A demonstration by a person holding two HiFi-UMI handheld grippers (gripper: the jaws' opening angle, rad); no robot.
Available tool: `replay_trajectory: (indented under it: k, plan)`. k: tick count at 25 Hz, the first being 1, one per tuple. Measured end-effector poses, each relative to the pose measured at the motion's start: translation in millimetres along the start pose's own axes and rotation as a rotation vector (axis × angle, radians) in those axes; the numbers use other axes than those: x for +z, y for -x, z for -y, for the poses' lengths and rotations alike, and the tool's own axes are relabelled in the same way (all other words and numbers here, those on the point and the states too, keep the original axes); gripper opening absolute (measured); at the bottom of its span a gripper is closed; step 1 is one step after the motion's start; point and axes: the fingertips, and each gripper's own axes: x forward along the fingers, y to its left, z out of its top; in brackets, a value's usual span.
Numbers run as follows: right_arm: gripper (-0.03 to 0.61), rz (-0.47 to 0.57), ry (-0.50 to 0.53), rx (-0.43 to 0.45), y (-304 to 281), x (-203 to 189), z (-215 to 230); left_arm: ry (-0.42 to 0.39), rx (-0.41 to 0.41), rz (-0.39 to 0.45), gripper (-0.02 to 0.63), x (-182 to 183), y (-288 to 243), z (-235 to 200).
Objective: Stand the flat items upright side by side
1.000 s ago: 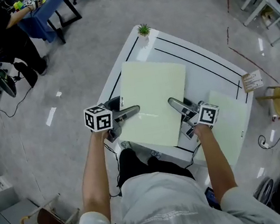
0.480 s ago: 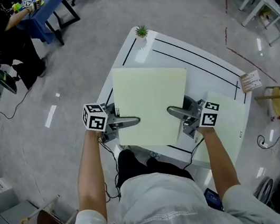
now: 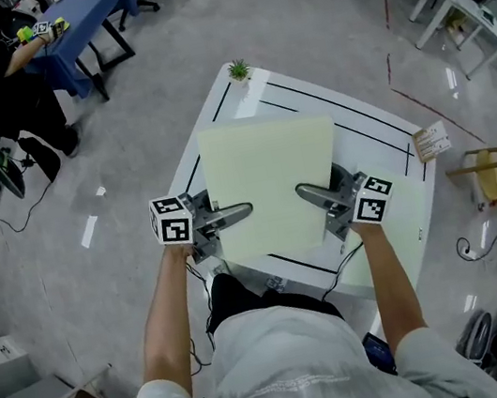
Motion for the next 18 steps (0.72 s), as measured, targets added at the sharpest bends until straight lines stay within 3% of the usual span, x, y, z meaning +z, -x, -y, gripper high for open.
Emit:
replay_trajectory:
  k: [6,10,14,18]
  plan:
    - [0.403,0.04,0.11,-0.108,19.2,32.3,-7.3,-0.104,0.015,0.0,0.27,25.4,-15.1,19.7]
    - [0.403,0.126,0.207,-0.237,41.0,63.5,-8.4,-0.202,0.057,-0.001,0.27,47.8,-29.3,30.7]
    - [0.353,0.276,0.271,-0.42,86.6,97.0,-8.9,-0.303,0.183,0.004,0.27,65.1,-41.0,24.6]
    - [0.262,0.228,0.363,-0.638,127.3,98.3,-1.3,-0.395,0.39,0.03,0.275,77.3,-49.9,3.3]
